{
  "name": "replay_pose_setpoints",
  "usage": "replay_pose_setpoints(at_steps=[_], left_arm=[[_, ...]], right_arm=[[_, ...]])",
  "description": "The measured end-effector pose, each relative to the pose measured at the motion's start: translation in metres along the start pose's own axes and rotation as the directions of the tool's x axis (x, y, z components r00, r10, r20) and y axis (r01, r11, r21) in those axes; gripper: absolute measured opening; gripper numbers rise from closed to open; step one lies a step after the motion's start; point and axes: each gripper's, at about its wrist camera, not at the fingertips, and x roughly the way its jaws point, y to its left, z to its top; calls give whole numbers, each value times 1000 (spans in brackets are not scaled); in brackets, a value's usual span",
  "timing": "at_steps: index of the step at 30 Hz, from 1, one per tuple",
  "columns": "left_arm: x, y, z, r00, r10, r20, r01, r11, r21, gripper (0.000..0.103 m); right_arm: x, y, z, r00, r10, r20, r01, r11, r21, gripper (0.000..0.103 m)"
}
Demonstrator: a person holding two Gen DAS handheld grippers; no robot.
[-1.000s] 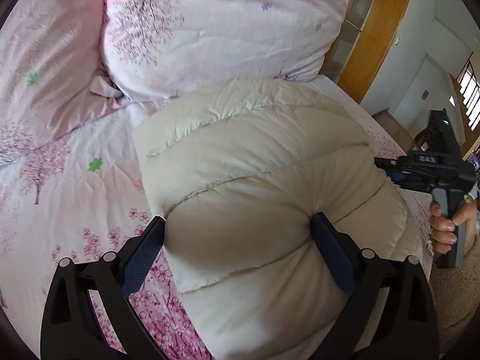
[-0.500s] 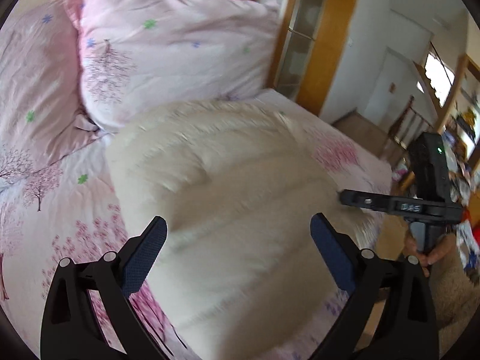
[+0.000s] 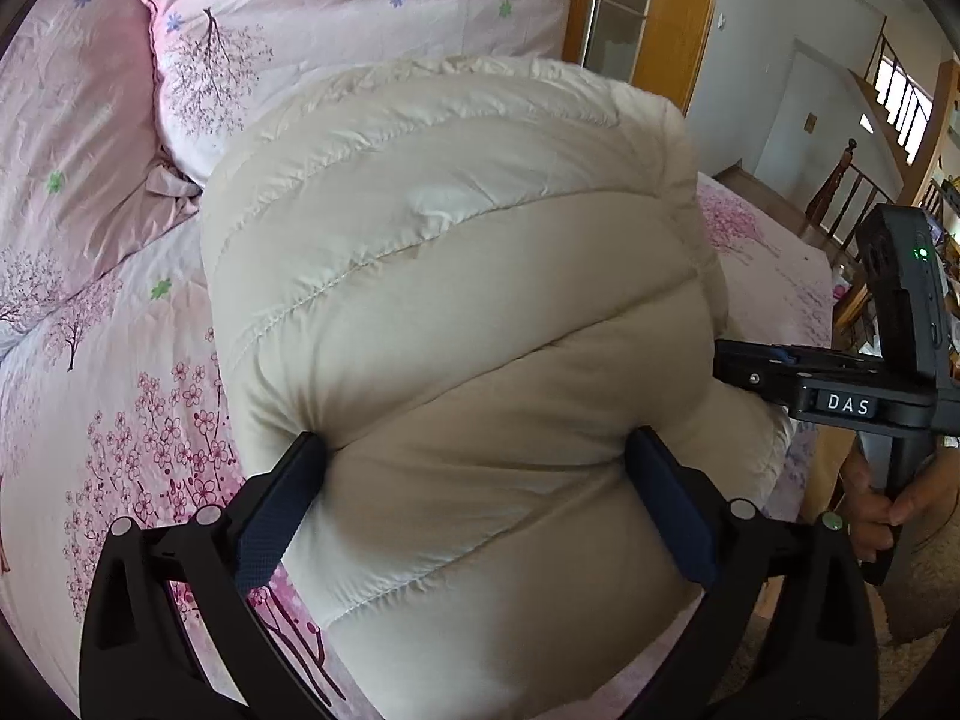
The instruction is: Fold large clothes
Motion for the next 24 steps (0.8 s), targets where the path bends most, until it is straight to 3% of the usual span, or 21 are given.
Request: replay_pose_setpoints(at_steps=[6,9,13,14,17,21,22,24], left_arm=[[1,-2,0,1000,21,-10,-21,1000,-1,102],[-6,0,-1,1000,6,13,-6,1000,-26,102],[-24,17,-1,999,-32,31,36,991,-132,102],[-28,24,-1,999,-39,36,45,985,-165,102],[-43,53,0,992,-70,102,96,956,-277,102],[-43,85,1,990,-46,135,94,923,-374,102],[-39,96,1,990,-66,128,113,906,-408,102],[-29,110,0,988,-113,109,151,878,-454,102]], right_arm=[[2,-2,-3,1000,2,-4,-2,1000,-5,43],[-5,1,2,999,0,-42,0,1000,-3,50],[-27,2,17,997,61,-52,-60,998,24,89],[-31,3,22,998,42,-46,-41,999,27,101],[-44,4,40,997,-55,-58,55,998,5,101],[-39,-7,61,980,-163,-118,163,987,-5,101],[-38,-11,65,979,-169,-110,171,985,10,101],[-36,-28,74,994,-73,-82,80,993,87,101]])
